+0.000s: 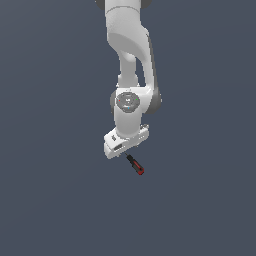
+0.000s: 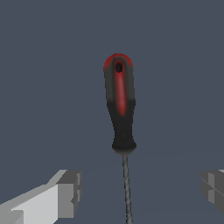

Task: Pick up the object and move it to a goal position.

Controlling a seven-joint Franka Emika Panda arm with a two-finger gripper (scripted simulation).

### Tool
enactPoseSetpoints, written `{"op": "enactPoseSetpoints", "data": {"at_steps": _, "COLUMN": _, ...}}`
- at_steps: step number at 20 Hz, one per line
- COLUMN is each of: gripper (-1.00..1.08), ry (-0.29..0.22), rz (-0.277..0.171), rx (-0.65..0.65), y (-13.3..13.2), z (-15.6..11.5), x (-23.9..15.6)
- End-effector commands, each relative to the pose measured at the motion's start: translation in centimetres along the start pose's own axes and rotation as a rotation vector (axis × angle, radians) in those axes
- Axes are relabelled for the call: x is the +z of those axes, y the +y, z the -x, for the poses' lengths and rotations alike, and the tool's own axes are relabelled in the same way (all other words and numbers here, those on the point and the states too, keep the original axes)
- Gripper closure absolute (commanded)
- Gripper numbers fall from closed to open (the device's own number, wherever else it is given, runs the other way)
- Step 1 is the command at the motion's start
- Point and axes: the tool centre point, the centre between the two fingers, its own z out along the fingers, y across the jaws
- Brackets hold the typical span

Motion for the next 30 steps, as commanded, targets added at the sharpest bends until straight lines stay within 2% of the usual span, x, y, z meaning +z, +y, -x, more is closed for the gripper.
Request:
{"op": "enactPoseSetpoints", "data": {"at_steps": 1, "gripper": -0.92, "ry": 0.004, "rz": -0.002, "rx": -0.042, "y": -0.1, "z": -0.2, "x": 0.6}}
{"op": "enactPoseSetpoints", "data": {"at_steps": 7, "gripper": -0.92, "ry": 0.008, "rz": -0.006, "rx": -0.096, "y": -0.3, "z": -0.4, "x": 1.5}}
{"op": "enactPoseSetpoints", "data": {"at_steps": 14, "gripper": -0.92, "ry": 0.008, "rz": -0.007, "rx": -0.098, "y": -0.3, "z": -0.4, "x": 1.9}}
{"op": "enactPoseSetpoints", "data": {"at_steps": 23, "gripper": -0.92, "ry": 0.009, "rz": -0.006, "rx": -0.102, "y": -0.4, "z": -0.3, "x": 5.9}}
{"op": "enactPoseSetpoints", "data": {"at_steps": 28, "gripper": -0.92, "ry": 0.009, "rz": -0.006, "rx": -0.103, "y": -0.4, "z": -0.4, "x": 6.6}}
{"op": "enactPoseSetpoints", "data": {"at_steps": 29, "gripper": 1.08, "ry": 0.009, "rz": -0.006, "rx": -0.103, "y": -0.4, "z": -0.4, "x": 6.6}}
{"op": "enactPoseSetpoints", "data": {"at_steps": 30, "gripper": 1.08, "ry": 0.009, "rz": -0.006, "rx": -0.103, "y": -0.4, "z": -0.4, "x": 6.6}}
